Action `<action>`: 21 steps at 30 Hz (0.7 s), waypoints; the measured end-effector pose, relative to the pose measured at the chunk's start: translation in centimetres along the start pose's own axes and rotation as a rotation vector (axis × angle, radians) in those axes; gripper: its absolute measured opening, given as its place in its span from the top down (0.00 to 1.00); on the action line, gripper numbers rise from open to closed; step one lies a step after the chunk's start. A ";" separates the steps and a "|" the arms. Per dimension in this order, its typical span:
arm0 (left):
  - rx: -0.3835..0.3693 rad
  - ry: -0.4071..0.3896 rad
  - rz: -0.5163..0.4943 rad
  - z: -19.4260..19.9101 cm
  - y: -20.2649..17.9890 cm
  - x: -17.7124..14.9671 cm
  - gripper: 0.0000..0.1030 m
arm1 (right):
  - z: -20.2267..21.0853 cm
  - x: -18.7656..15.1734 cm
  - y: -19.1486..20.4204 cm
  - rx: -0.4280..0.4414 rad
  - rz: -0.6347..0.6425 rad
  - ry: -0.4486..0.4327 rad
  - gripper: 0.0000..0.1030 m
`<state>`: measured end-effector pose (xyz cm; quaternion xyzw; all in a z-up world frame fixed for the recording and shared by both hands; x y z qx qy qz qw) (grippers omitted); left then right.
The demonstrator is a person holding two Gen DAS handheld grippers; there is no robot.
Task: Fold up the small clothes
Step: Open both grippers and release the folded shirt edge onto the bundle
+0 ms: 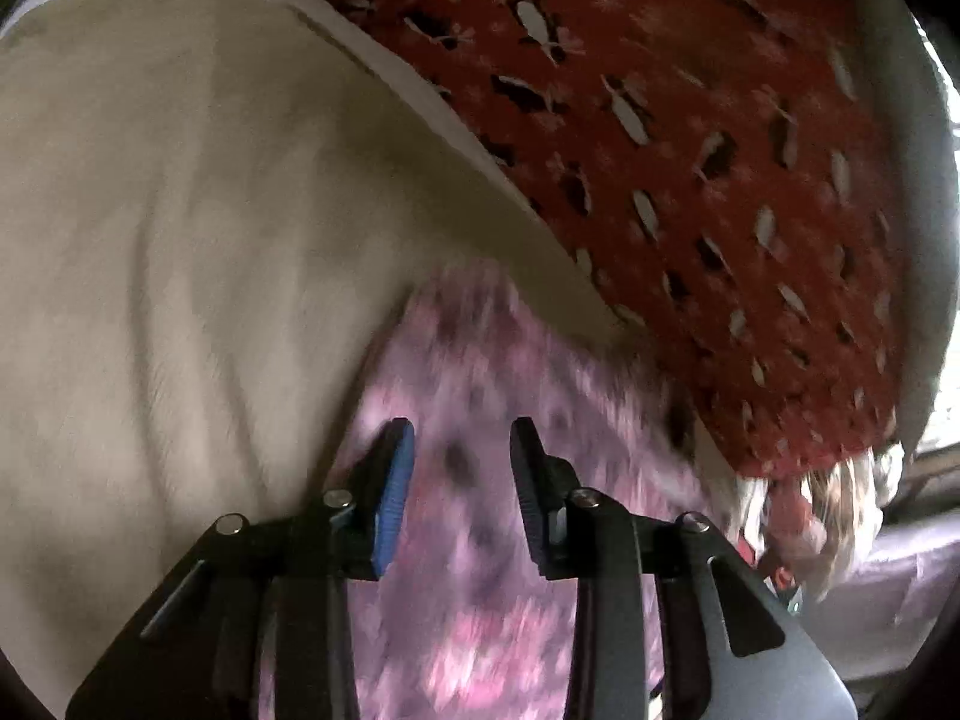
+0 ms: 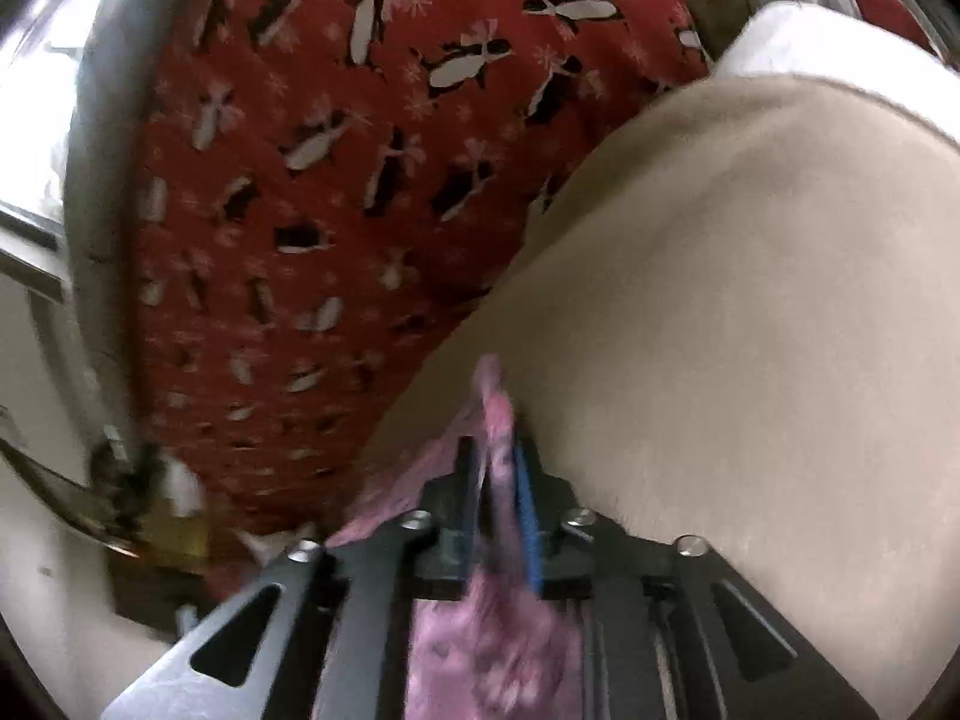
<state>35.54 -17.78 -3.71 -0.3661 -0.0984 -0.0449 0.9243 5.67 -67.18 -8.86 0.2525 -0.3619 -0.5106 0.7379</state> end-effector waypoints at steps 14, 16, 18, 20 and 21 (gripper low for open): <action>0.162 -0.081 -0.211 2.0 -0.7 -8.1 0.56 | 2.4 -3.5 0.7 -0.223 0.170 0.041 0.87; 0.147 -0.064 -0.204 2.8 -0.3 -8.1 0.56 | 4.8 -4.3 0.1 -0.147 0.114 0.006 0.72; 0.140 -0.071 -0.181 3.9 0.1 -8.1 0.56 | 7.1 -5.8 -1.2 -0.117 0.083 0.002 0.47; 0.171 -0.091 -0.141 5.0 0.8 -8.2 0.55 | 8.2 -7.3 -2.2 -0.147 0.084 0.005 0.44; 0.181 -0.097 -0.116 5.7 1.3 -8.4 0.54 | 8.6 -8.6 -3.1 -0.137 0.080 0.034 0.44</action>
Point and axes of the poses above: each gripper's, at about its wrist camera, not at the fingertips, and z roughly against the way its jaws point, y to its left, x to its top, the point moved 1 cm from there along -z, roughly the way its jaws point, and after that the axes turned 6 degrees about -x, right-handed, at the moved point
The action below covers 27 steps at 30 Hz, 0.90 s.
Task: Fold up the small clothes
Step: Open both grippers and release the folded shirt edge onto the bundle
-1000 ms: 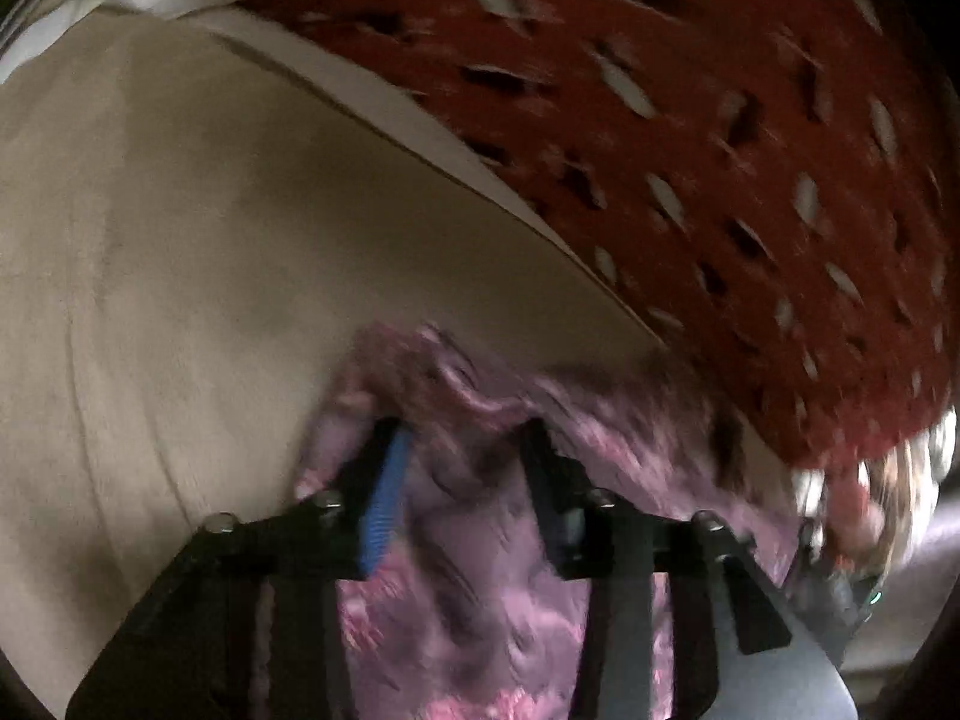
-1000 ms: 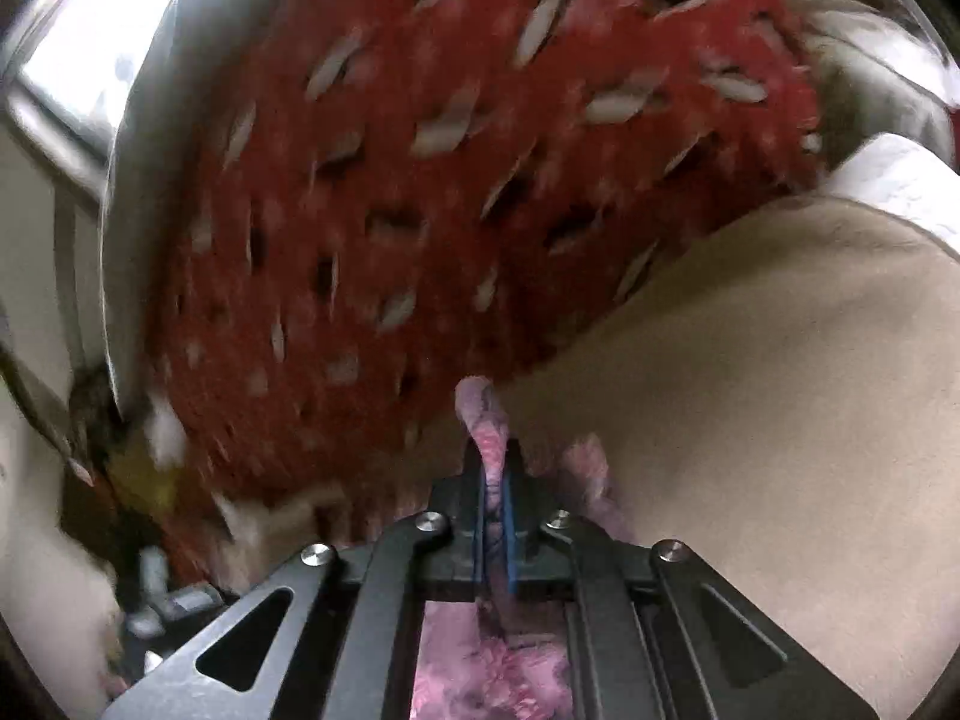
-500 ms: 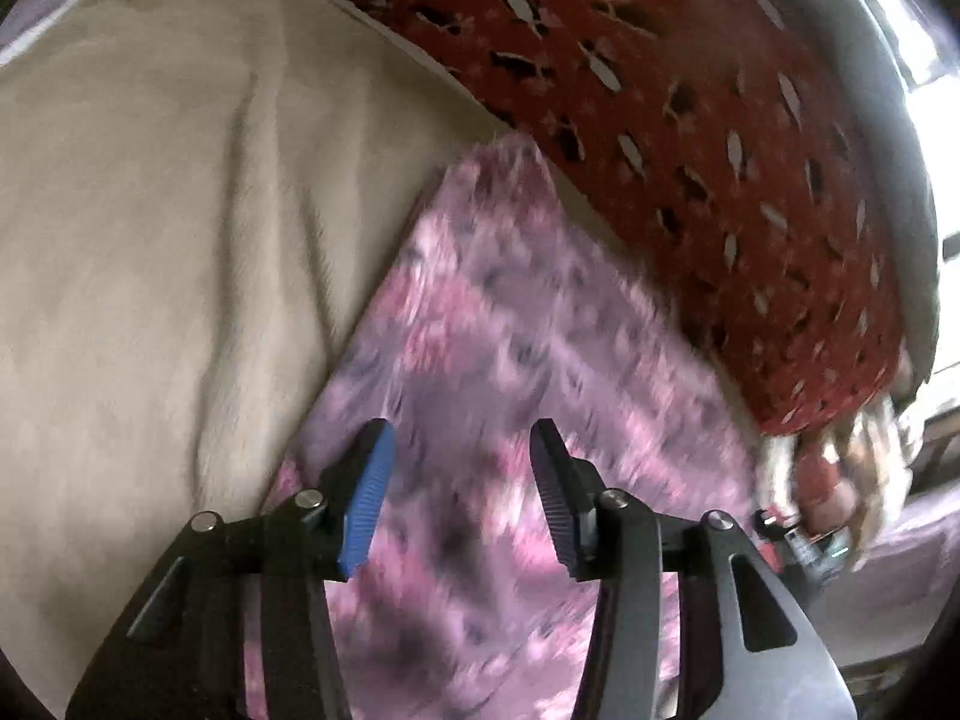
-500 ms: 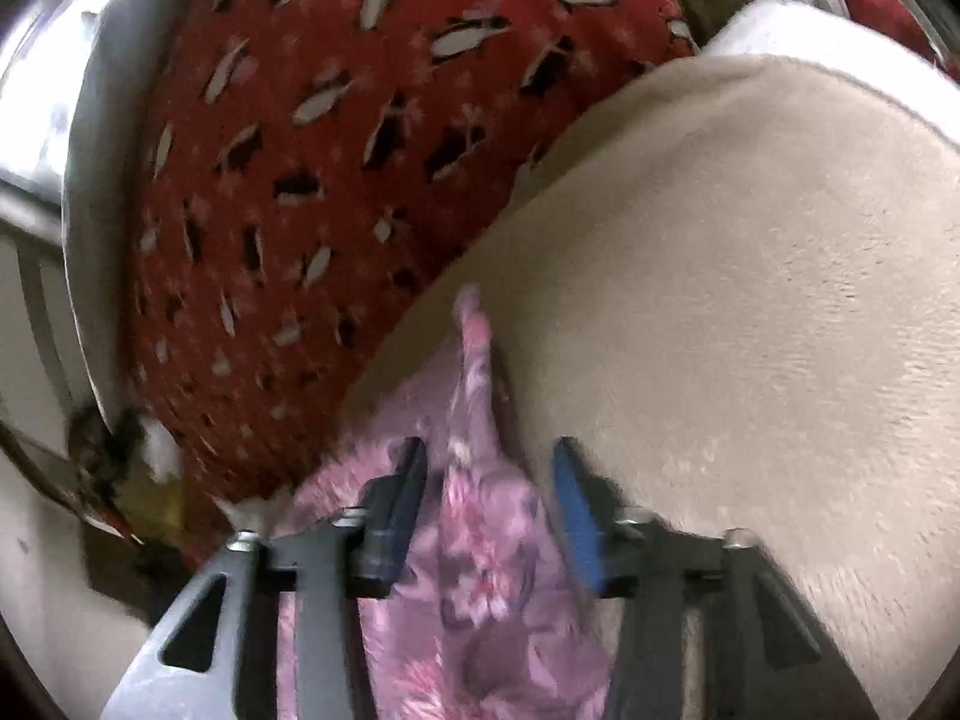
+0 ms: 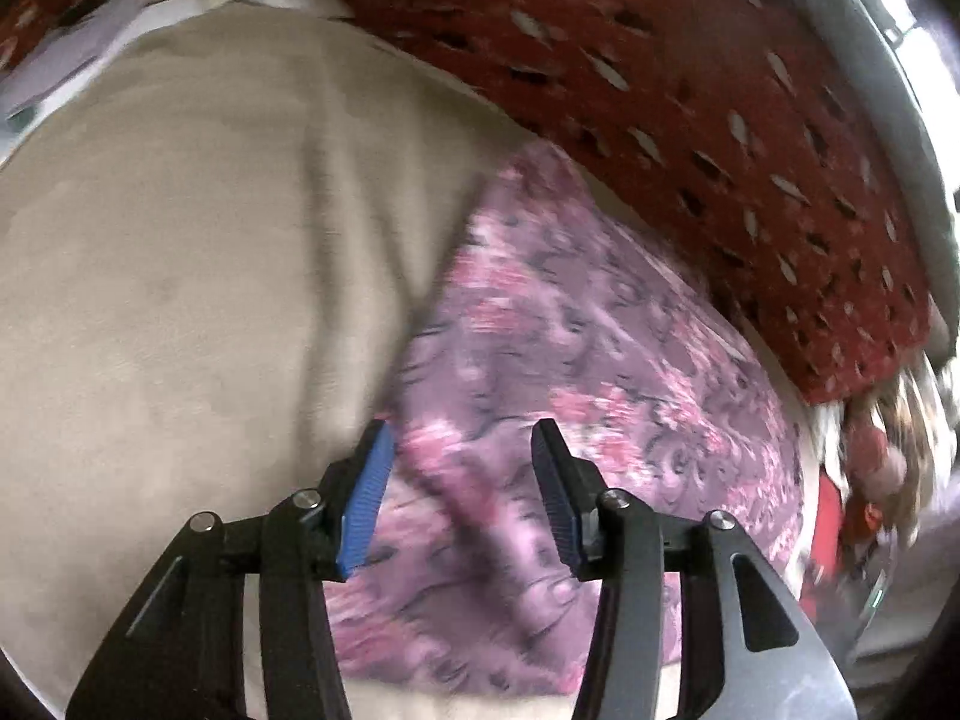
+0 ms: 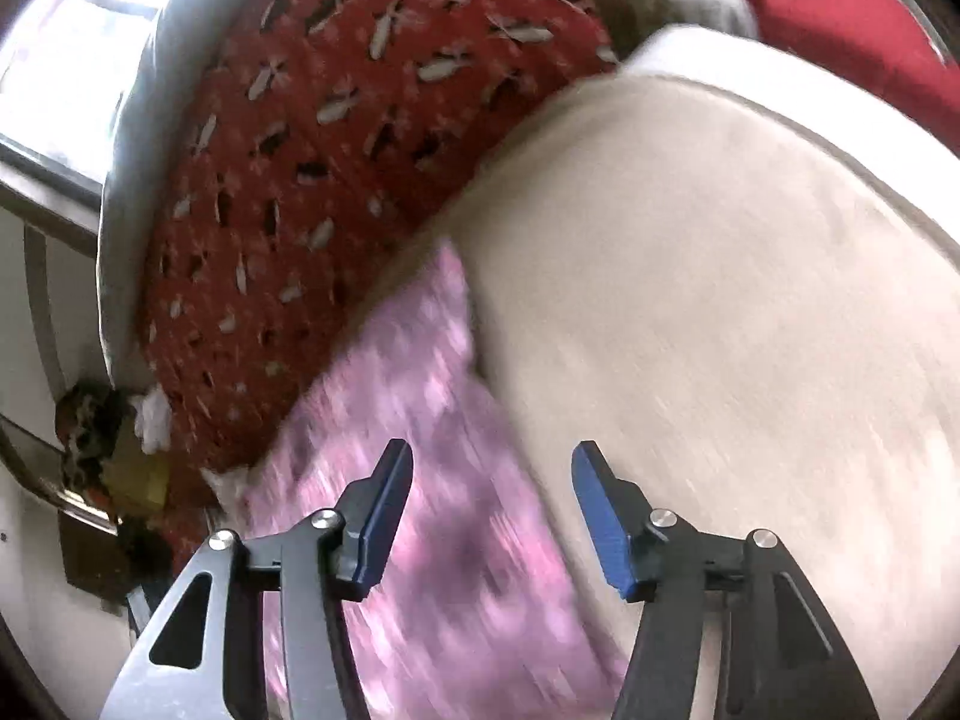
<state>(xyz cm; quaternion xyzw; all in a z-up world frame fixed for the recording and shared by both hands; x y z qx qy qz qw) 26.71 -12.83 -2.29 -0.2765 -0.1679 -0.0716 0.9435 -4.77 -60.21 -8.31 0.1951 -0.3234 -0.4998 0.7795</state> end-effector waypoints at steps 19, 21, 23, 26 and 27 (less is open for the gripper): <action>-0.115 -0.040 0.007 2.0 2.8 -1.8 0.49 | 6.7 -4.0 1.8 -0.138 0.014 -0.203 0.87; -0.126 -0.049 -0.054 1.8 0.9 -2.2 0.43 | 7.0 -3.8 4.4 -0.076 0.050 -0.233 0.84; -0.133 -0.037 -0.118 0.9 -1.2 -2.8 0.43 | 6.1 -4.0 7.3 -0.045 0.120 -0.220 0.76; -0.005 -0.015 -0.199 -1.4 -2.9 -4.0 0.43 | 2.8 -4.7 10.0 -0.042 0.193 -0.198 0.75; 0.030 -0.003 -0.213 -2.1 -3.2 -4.1 0.43 | 0.7 -5.0 10.3 -0.061 0.207 -0.174 0.72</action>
Point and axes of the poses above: each gripper's, at about its wrist camera, not at the fingertips, and z roughly against the way its jaws point, y to its left, x to its top, the point moved 1 cm from there along -z, roughly the way its jaws point, and after that the axes turned 6 degrees about -x, right-handed, at the moved point
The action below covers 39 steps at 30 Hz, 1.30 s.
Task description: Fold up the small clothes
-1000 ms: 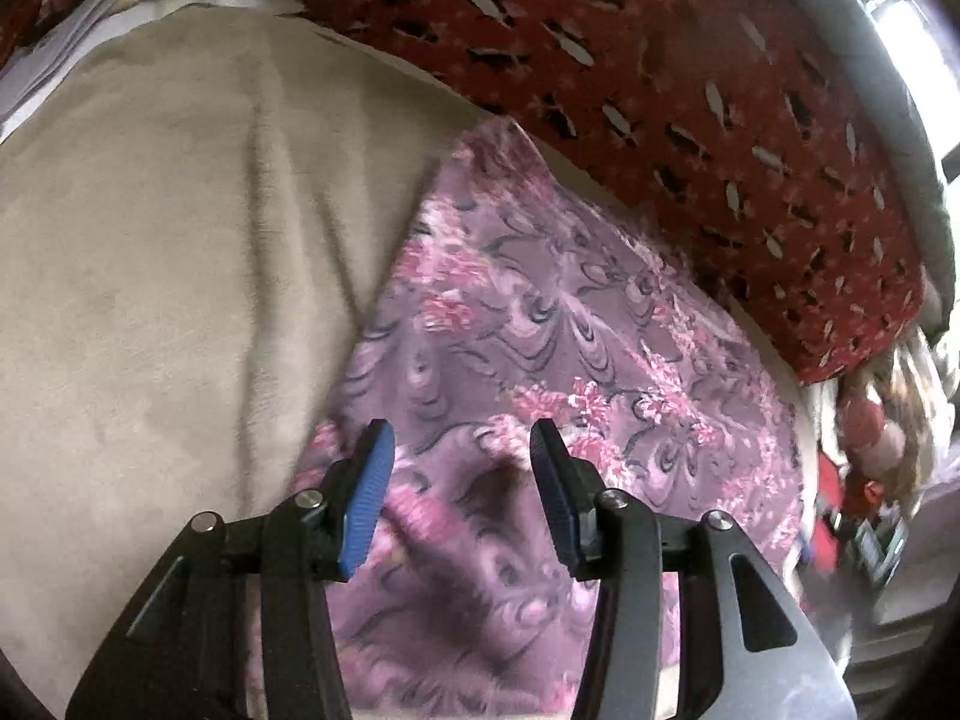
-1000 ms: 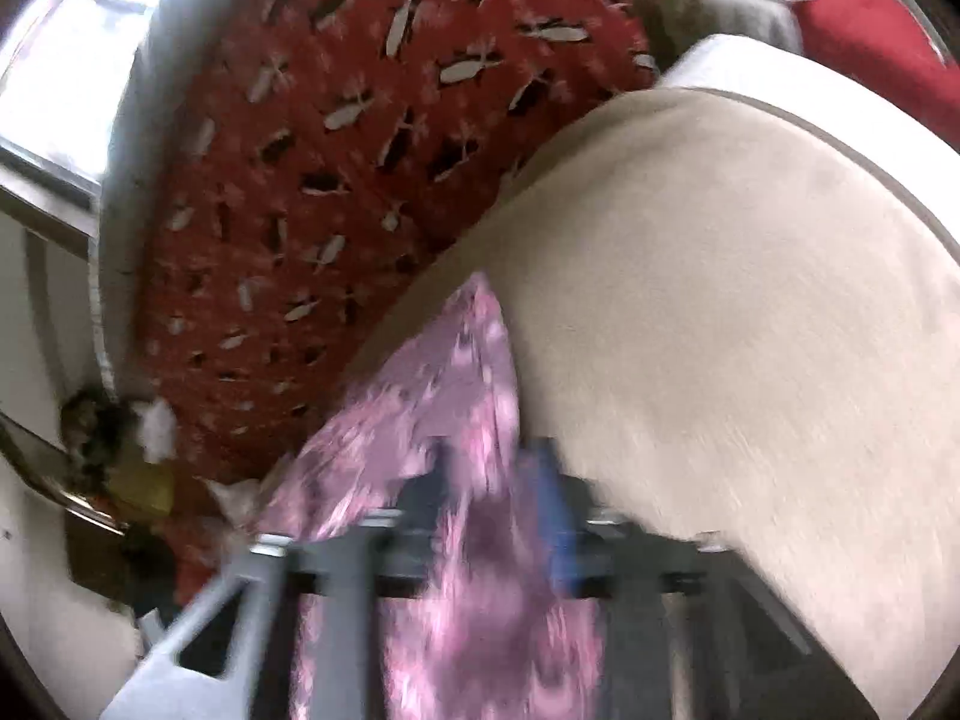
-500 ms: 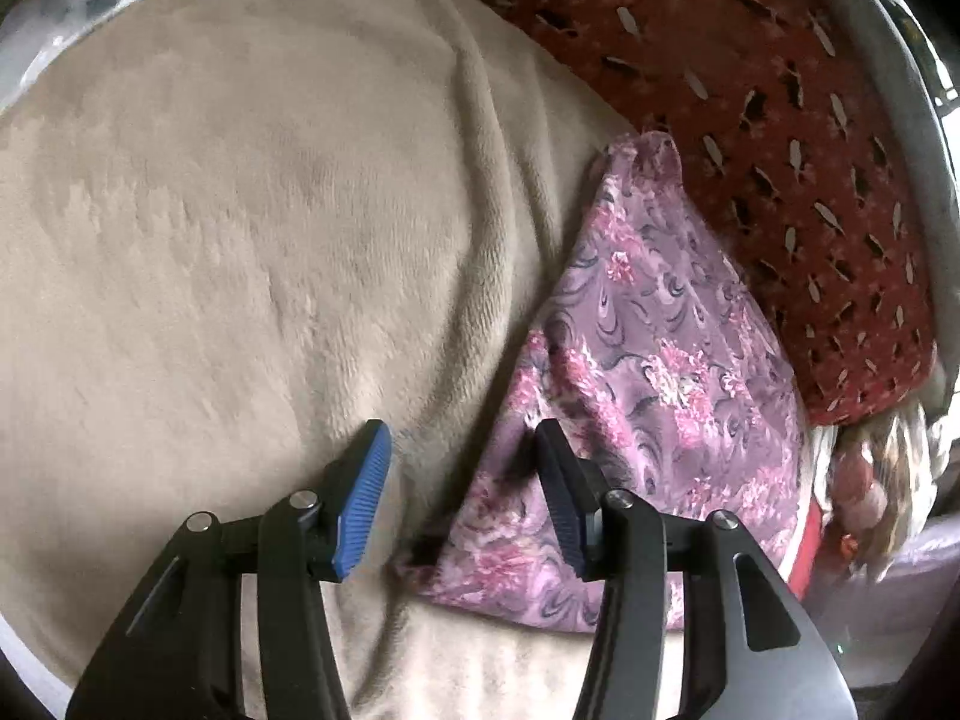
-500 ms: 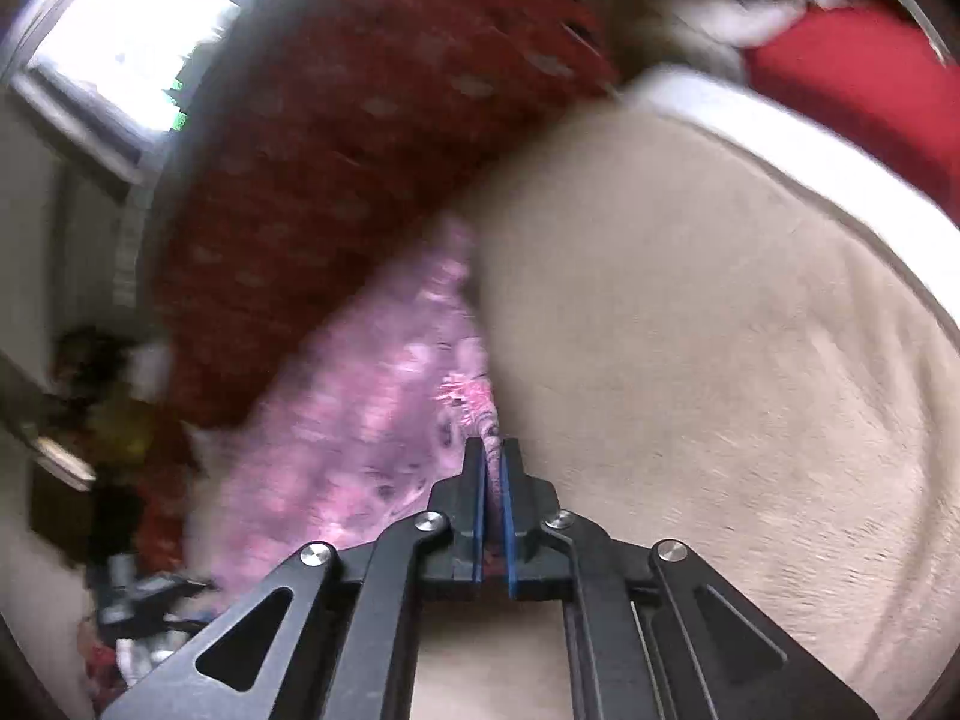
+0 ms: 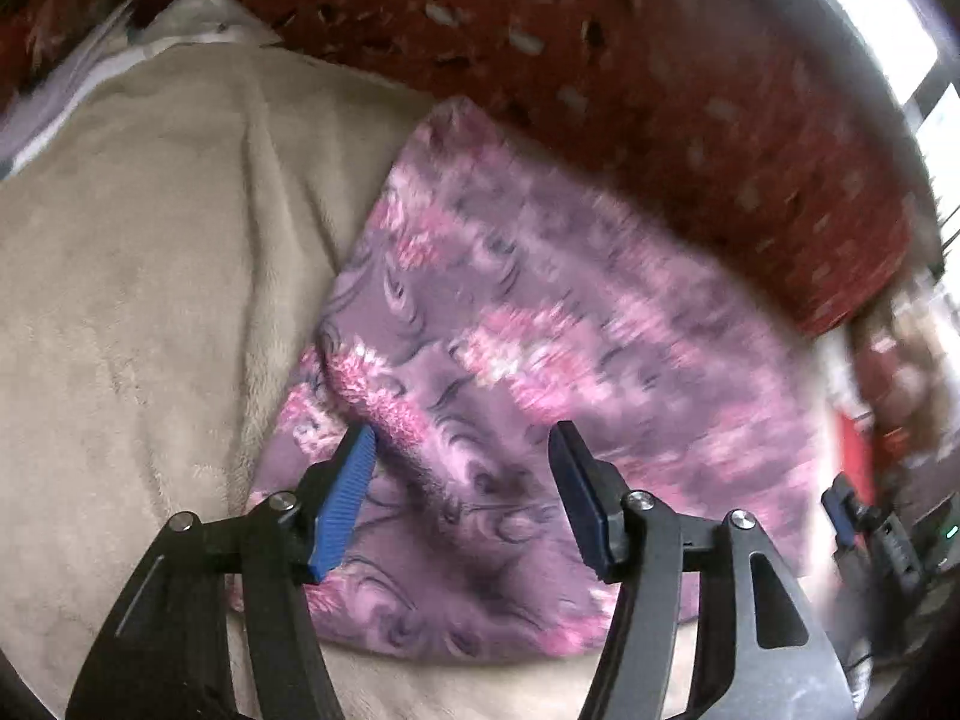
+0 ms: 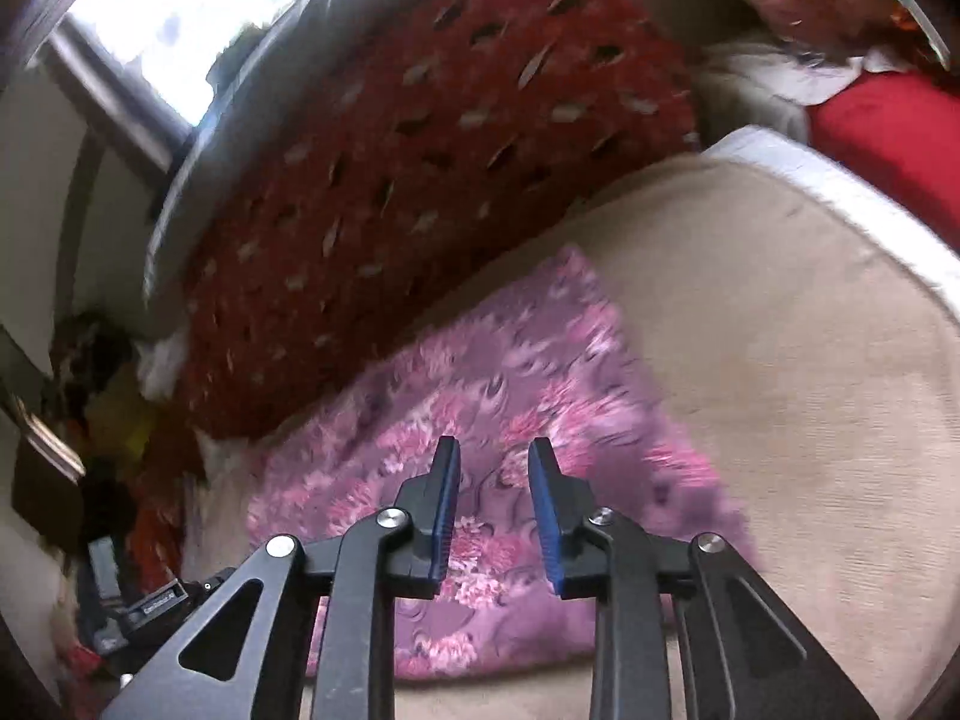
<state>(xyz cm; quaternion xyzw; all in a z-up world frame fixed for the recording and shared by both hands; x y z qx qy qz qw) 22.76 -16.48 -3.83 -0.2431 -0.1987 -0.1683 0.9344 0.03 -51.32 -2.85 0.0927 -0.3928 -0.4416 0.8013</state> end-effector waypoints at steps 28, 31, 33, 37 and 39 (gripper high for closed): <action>-0.012 -0.145 0.005 0.0 -0.7 2.7 0.35 | -10.5 9.2 0.6 -0.145 0.012 -0.066 0.85; 0.063 -0.163 -0.027 0.3 -0.8 2.9 0.35 | -11.9 8.3 6.8 0.042 0.157 0.036 0.69; 0.104 -0.136 -0.032 -0.7 -0.4 2.8 0.35 | -13.3 6.5 10.7 0.103 0.254 0.105 0.69; 0.105 -0.079 -0.010 -2.3 0.2 2.9 0.35 | -16.0 3.2 15.2 0.182 0.319 0.173 0.72; 0.111 -0.081 -0.021 -2.3 0.1 2.9 0.35 | -18.7 0.9 15.4 0.088 0.353 0.255 0.71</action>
Point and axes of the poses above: each gripper's, at about its wrist camera, not at the fingertips, and z roughly against the way its jaws point, y to its left, x to its top, the point moved 1 cm from there along -z, roughly the way its jaws point, and after that the axes turned 6 degrees about -x, right-handed, at the moved point
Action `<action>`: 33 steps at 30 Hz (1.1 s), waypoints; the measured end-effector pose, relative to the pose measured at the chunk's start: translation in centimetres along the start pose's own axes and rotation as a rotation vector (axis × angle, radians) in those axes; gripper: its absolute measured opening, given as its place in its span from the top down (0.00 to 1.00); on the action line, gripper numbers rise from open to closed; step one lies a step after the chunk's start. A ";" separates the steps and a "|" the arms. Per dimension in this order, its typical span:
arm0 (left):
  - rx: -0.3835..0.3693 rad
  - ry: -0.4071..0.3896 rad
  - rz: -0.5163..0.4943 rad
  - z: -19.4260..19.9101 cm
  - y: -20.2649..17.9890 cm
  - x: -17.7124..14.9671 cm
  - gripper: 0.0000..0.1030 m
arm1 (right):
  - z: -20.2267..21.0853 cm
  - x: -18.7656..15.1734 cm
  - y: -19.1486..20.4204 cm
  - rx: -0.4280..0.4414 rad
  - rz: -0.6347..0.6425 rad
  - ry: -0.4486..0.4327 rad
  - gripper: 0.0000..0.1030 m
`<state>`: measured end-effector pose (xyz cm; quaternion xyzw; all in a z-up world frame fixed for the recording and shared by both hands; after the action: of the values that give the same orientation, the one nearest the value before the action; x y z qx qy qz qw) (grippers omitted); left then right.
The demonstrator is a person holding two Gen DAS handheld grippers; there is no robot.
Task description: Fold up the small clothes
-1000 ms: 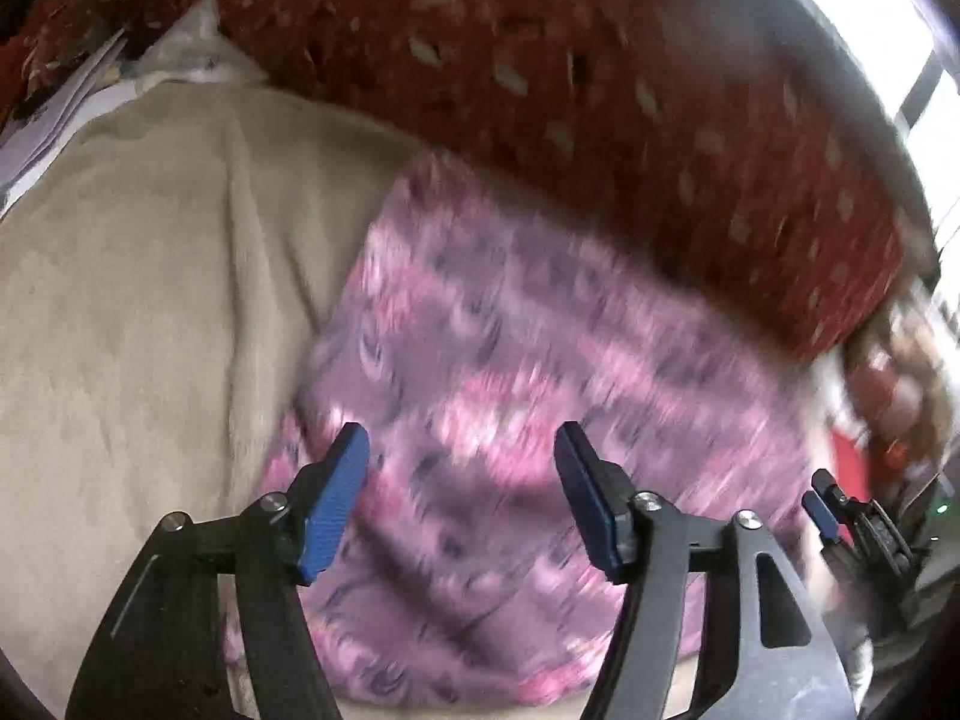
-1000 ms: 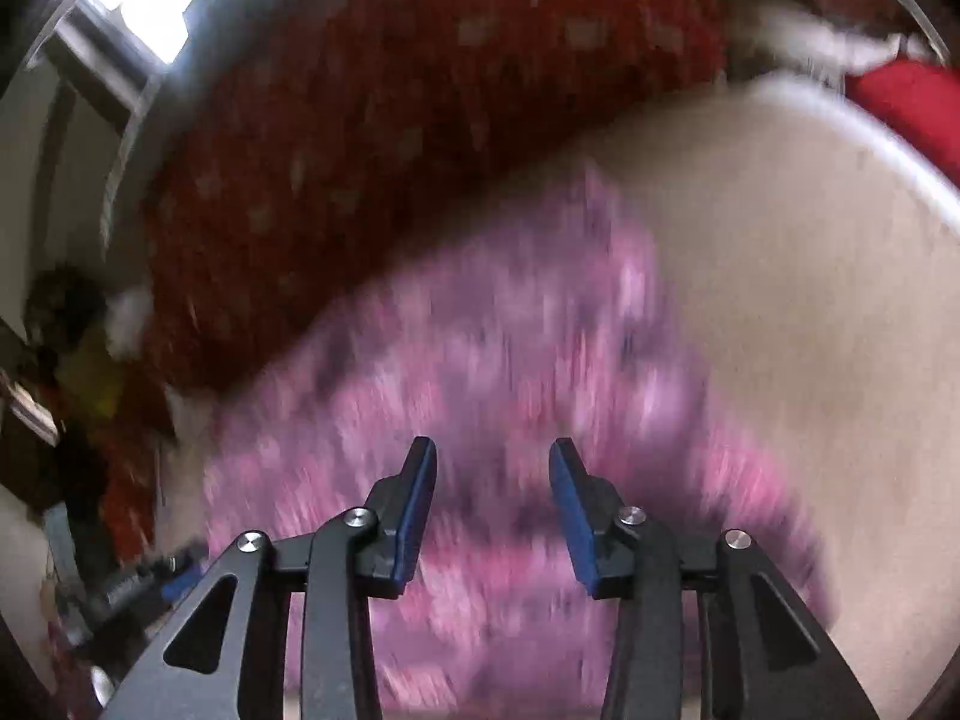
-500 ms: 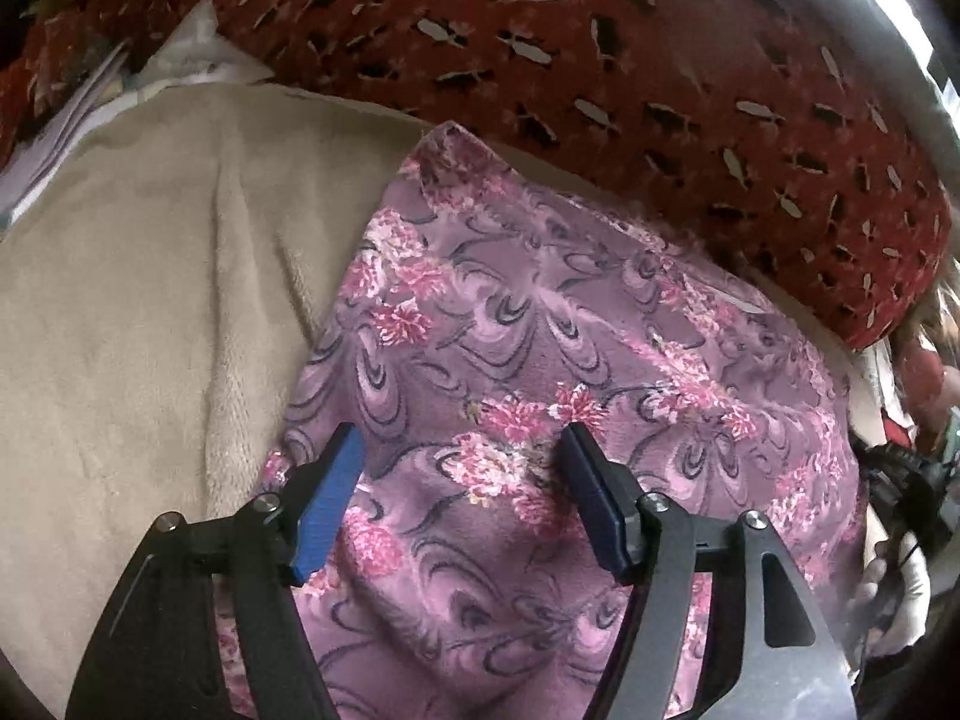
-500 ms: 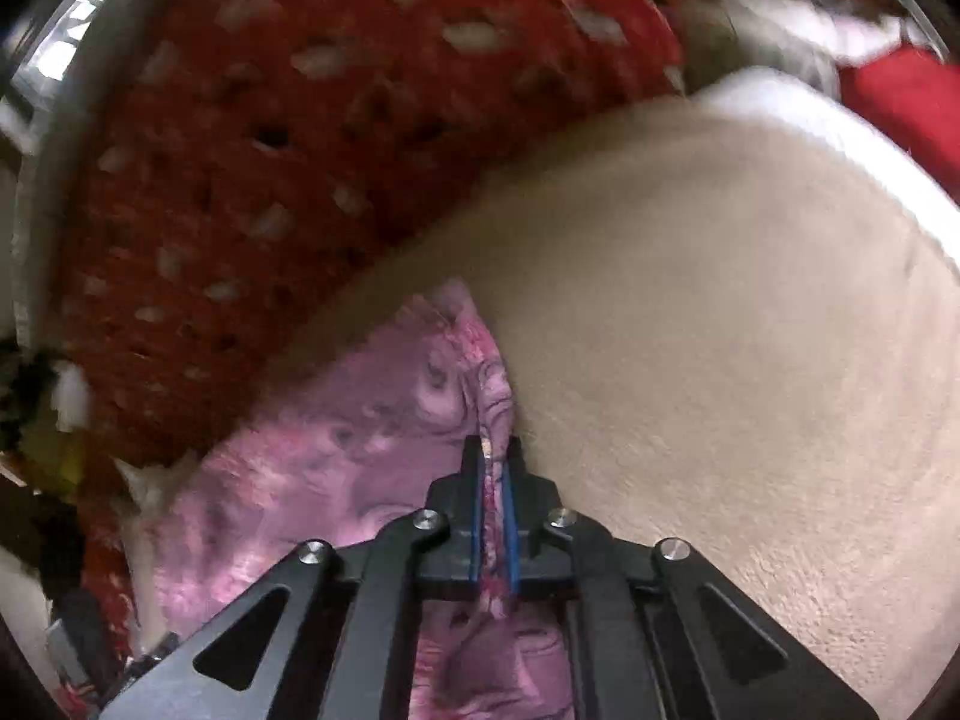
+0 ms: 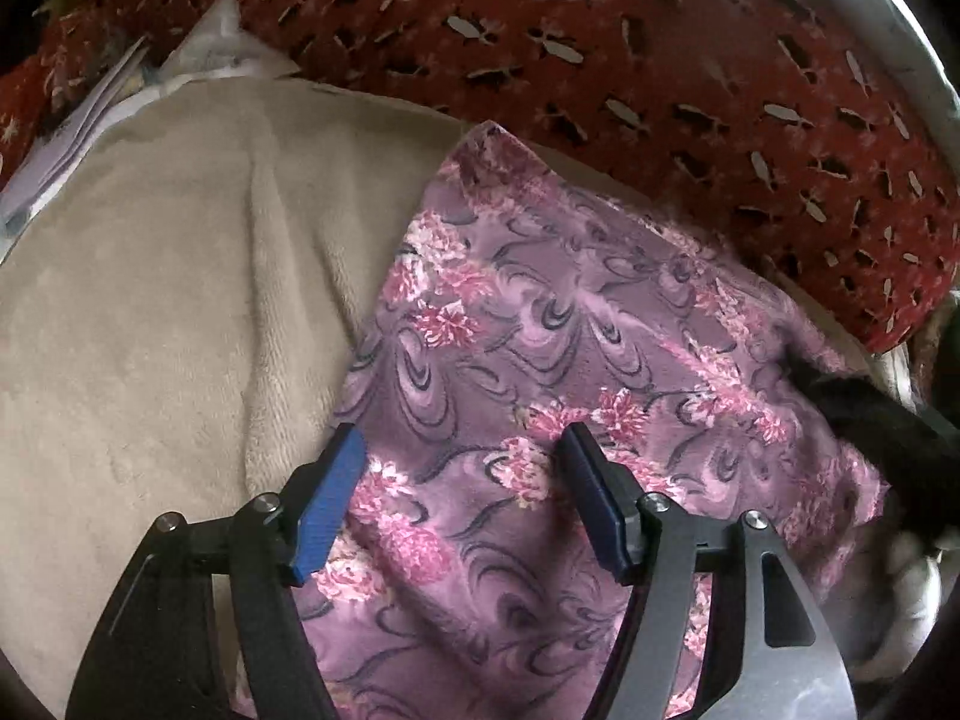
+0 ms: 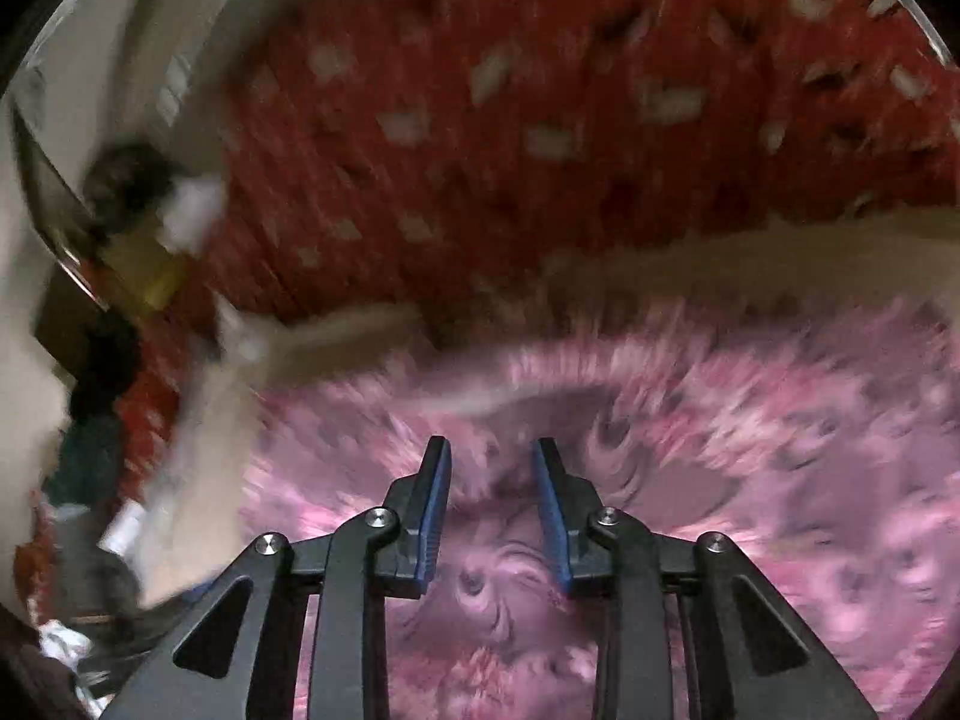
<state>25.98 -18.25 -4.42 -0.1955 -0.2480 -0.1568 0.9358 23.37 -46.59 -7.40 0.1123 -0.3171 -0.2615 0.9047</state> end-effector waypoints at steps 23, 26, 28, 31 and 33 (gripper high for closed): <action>0.035 -0.009 -0.002 -0.1 -0.5 -0.7 0.31 | 4.4 -6.8 -0.9 -0.278 0.197 -0.152 0.11; 0.030 -0.007 0.001 -0.1 -0.4 -0.6 0.30 | 4.0 -6.6 -0.6 -0.282 0.208 -0.147 0.07; 0.026 -0.006 0.002 -0.1 -0.3 -0.6 0.30 | 4.0 -6.5 -0.9 -0.267 0.205 -0.136 0.03; 0.010 -0.003 0.016 0.1 -0.1 -0.7 0.31 | 3.8 -6.4 -1.0 -0.238 0.208 -0.129 0.00; -0.024 -0.032 0.048 1.2 0.5 -0.6 0.31 | 3.8 -6.5 -1.0 -0.231 0.208 -0.141 0.00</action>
<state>25.17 -17.10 -3.92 -0.2151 -0.2565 -0.1339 0.9327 16.24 -44.02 -8.18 -0.0446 -0.3577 -0.2086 0.9091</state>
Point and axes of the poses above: each gripper's, at about its wrist camera, not at the fingertips, and z roughly against the way its jaws point, y to its left, x to its top, the point moved 1 cm from there along -z, roughly the way its jaws point, and after that the axes turned 6 degrees about -x, right-handed, at the moved point
